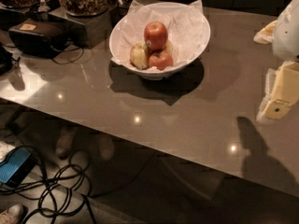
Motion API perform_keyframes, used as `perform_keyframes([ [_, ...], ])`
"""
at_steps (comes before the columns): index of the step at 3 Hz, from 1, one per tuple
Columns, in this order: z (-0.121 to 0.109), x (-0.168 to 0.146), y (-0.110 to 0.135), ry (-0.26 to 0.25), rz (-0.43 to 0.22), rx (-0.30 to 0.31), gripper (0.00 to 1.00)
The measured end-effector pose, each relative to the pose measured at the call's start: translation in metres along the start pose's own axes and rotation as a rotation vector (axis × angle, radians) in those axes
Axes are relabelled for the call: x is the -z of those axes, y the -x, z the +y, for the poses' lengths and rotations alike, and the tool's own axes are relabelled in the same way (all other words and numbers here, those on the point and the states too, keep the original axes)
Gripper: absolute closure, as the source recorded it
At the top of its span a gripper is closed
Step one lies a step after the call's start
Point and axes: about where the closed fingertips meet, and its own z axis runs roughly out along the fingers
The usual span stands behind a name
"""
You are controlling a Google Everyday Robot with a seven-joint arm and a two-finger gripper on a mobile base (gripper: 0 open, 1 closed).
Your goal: Pick apple from white bowl
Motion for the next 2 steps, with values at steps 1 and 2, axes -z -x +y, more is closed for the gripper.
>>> perform_keyframes([
  [1, -0.002, 0.003, 0.004, -0.005, 0.006, 0.005, 0.00],
  [2, -0.015, 0.007, 0.023, 0.005, 0.039, 0.004, 0.00],
])
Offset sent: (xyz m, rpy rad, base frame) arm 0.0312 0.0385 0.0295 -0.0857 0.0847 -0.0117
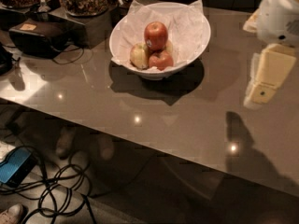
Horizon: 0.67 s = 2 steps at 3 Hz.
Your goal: Pick apple from white bowl
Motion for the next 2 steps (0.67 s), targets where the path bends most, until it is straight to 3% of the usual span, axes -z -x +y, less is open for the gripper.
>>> perform_keyframes([
  [1, -0.0129, -0.0011, 0.0314, 0.013, 0.042, 0.029, 0.00],
  [2, -0.0171, 0.0004, 0.0391, -0.009, 0.025, 0.038, 0.00],
])
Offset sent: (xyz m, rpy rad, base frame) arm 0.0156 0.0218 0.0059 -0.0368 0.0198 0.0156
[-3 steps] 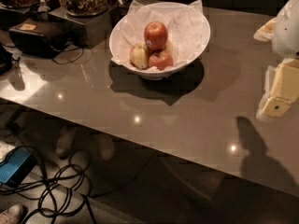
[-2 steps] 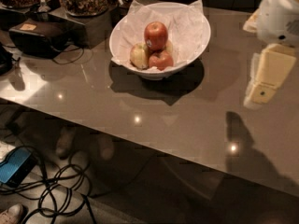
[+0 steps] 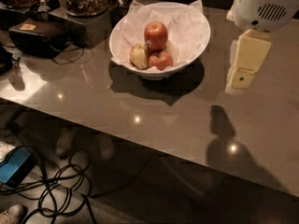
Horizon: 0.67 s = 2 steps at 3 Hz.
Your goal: Pick apple from white bowl
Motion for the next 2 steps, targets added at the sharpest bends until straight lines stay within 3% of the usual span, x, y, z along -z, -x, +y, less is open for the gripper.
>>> perform_keyframes([
  [1, -0.004, -0.001, 0.004, 0.004, -0.055, -0.007, 0.00],
  [2, -0.017, -0.001, 0.035, 0.018, -0.165, -0.025, 0.00],
])
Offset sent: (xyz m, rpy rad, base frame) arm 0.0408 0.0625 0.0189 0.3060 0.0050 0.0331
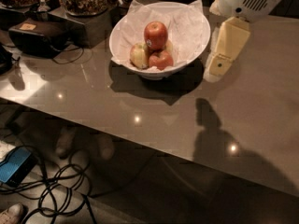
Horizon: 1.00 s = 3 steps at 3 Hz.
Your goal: Pick apple from white bowl
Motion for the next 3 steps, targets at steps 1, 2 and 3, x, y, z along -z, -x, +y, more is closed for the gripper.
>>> perform_keyframes([
  [1, -0.0181, -0.0022, 0.0293, 0.001, -0.045, -0.011, 0.00],
  [2, -0.0204, -0.0006, 0.0333, -0.013, -0.057, -0.007, 0.00],
  [3, -0.0217, -0.0016, 0.0368, -0.023, -0.087, 0.000, 0.00],
])
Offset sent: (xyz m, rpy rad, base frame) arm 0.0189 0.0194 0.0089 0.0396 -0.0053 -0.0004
